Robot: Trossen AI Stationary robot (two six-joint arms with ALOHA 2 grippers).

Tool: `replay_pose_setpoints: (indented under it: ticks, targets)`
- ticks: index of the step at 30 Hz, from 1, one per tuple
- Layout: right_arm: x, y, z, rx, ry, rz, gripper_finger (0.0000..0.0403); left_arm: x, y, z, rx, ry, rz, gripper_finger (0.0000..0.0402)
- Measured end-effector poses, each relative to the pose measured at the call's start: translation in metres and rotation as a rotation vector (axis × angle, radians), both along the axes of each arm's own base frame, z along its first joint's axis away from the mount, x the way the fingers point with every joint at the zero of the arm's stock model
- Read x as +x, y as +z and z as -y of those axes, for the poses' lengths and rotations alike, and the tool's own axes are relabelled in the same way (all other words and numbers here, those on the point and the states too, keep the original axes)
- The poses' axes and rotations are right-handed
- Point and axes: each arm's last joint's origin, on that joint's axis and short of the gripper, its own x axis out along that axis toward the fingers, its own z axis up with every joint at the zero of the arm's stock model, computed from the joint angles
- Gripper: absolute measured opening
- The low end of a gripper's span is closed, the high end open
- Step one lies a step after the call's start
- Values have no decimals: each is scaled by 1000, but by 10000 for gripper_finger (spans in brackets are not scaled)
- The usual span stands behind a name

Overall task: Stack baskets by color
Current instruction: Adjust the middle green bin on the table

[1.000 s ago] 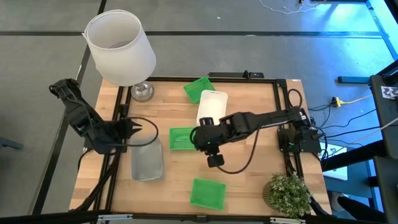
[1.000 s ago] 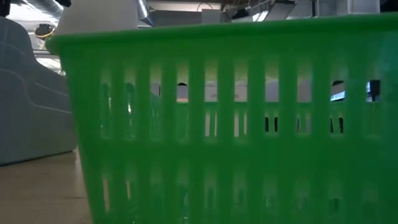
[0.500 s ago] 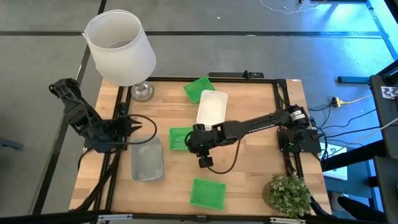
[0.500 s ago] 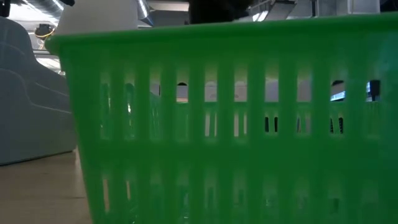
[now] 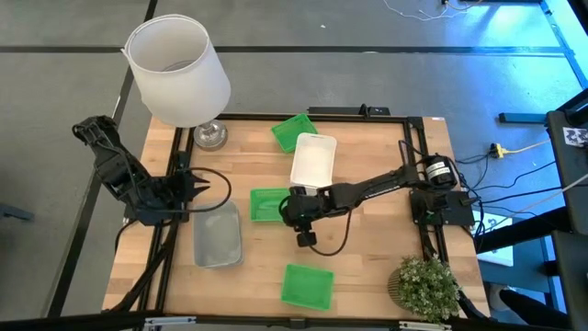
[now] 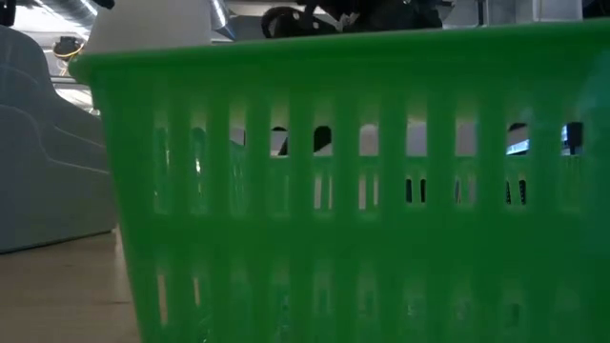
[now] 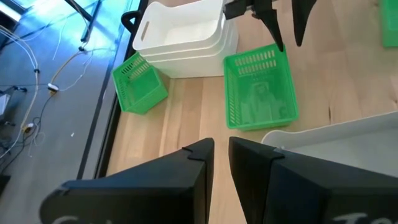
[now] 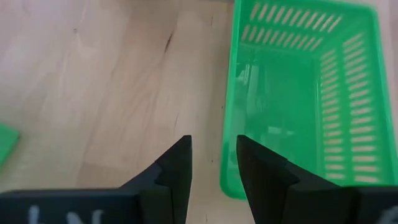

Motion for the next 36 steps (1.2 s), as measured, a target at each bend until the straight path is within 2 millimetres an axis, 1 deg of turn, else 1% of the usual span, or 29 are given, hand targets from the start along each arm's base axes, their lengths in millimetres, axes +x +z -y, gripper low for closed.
replay_pose_setpoints:
  ticks: [11, 22, 29, 32, 35, 36]
  targets:
    - [-11, -21, 5, -17, -12, -49, 126, 0, 0, 0, 6, 8, 10, 42]
    - [-8, -23, 12, -8, -31, -30, 121, 0, 0, 0, 5, 8, 10, 43]
    - [-5, -40, 10, 14, -11, -65, 86, 0, 0, 0, 5, 8, 10, 41]
    - [-4, -40, 10, 31, -30, -62, 61, 0, 0, 0, 5, 8, 10, 43]
    - [-3, -37, 9, 61, -11, -67, 18, 0, 0, 0, 5, 7, 10, 44]
    - [-1, -34, 8, 75, 1, -57, 10, 0, 0, 0, 5, 7, 10, 44]
